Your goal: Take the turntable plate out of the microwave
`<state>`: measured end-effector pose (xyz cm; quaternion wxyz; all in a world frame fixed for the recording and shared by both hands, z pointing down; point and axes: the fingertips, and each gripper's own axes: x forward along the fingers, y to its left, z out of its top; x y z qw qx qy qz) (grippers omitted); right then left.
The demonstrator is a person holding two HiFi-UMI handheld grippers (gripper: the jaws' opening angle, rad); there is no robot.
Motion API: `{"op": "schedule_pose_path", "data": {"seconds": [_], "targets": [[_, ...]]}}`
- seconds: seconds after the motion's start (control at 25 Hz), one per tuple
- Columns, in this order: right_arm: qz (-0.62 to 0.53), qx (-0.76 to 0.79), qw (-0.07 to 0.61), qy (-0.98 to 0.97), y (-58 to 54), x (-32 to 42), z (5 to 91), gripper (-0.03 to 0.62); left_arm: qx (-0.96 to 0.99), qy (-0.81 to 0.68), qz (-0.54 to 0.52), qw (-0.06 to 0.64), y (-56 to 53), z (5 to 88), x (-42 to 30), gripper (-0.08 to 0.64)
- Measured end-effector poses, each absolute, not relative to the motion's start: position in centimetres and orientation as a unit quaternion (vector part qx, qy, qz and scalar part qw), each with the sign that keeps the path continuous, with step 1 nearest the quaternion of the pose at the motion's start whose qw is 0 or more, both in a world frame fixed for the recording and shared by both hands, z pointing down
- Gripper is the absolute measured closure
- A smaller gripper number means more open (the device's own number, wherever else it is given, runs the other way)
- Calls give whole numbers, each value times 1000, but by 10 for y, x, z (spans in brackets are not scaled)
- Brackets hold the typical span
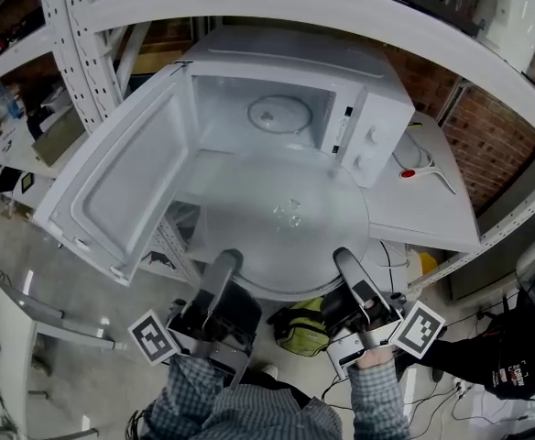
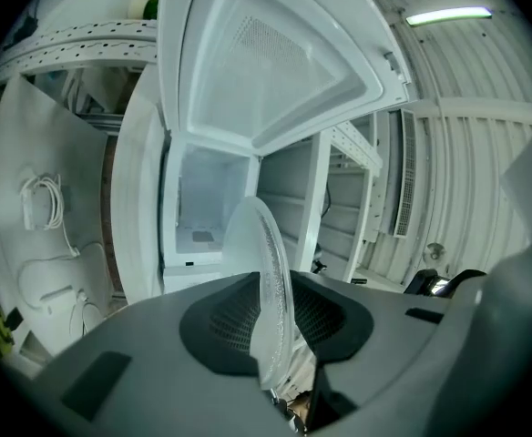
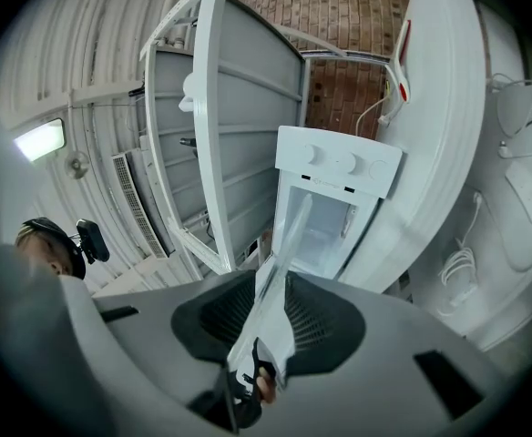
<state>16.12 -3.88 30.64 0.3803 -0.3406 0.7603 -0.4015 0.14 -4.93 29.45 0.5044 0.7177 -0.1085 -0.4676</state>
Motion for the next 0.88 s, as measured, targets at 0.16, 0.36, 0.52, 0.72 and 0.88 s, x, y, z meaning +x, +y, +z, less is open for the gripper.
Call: {"op": "schedule_pose_path", "data": {"seconds": [0.16,0.36,0.52,0.72,0.88], "targets": [[-407,-335,380,760,-24,161,309,491,715,-111,-472,503,-34,295,1,469],[-400,-341,379,761,-14,166,305,491,718,-102,-469,505,-26,293,5,469],[-394,-346,378,763,-12,165,302,491,716,-93,-468,510,-26,295,5,469],[-394,-352,374,762,-14,157,304,491,713,-86,-468,515,-29,298,-3,469],[-395,-353,375,760,-20,150,305,491,708,-81,-470,520,-36,300,-10,469]]}}
